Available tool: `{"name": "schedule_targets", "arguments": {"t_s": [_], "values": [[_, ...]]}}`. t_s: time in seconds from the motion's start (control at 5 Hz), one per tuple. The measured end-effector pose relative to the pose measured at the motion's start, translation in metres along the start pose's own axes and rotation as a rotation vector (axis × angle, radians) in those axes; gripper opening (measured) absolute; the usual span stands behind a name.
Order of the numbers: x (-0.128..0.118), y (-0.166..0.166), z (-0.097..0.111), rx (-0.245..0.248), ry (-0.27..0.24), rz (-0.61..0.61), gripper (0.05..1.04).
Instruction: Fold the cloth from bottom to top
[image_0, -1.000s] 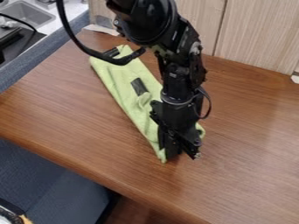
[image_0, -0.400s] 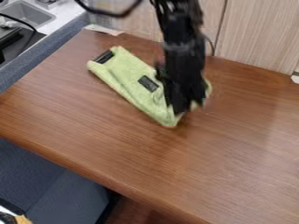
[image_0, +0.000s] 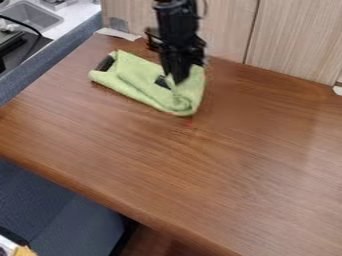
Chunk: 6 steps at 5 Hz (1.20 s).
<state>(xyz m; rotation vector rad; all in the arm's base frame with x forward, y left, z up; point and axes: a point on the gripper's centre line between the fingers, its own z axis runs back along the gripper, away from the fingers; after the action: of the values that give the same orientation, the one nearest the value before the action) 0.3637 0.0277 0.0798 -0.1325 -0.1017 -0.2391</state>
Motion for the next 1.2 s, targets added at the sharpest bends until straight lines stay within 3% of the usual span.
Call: {"name": "schedule_targets", "arguments": {"t_s": [0.4,0.6,0.8,1.0,1.2], "values": [[0.01,0.056,-0.028,-0.007,0.062,0.119,0.07],[0.009,0.071,-0.049,-0.028,0.106,0.145,0.07],[0.008,0.079,-0.055,-0.015,0.115,0.148,0.087],[0.005,0.081,-0.056,0.002,0.126,0.151,0.245],[0.0,0.082,-0.053,0.026,0.119,0.172,0.493]]}}
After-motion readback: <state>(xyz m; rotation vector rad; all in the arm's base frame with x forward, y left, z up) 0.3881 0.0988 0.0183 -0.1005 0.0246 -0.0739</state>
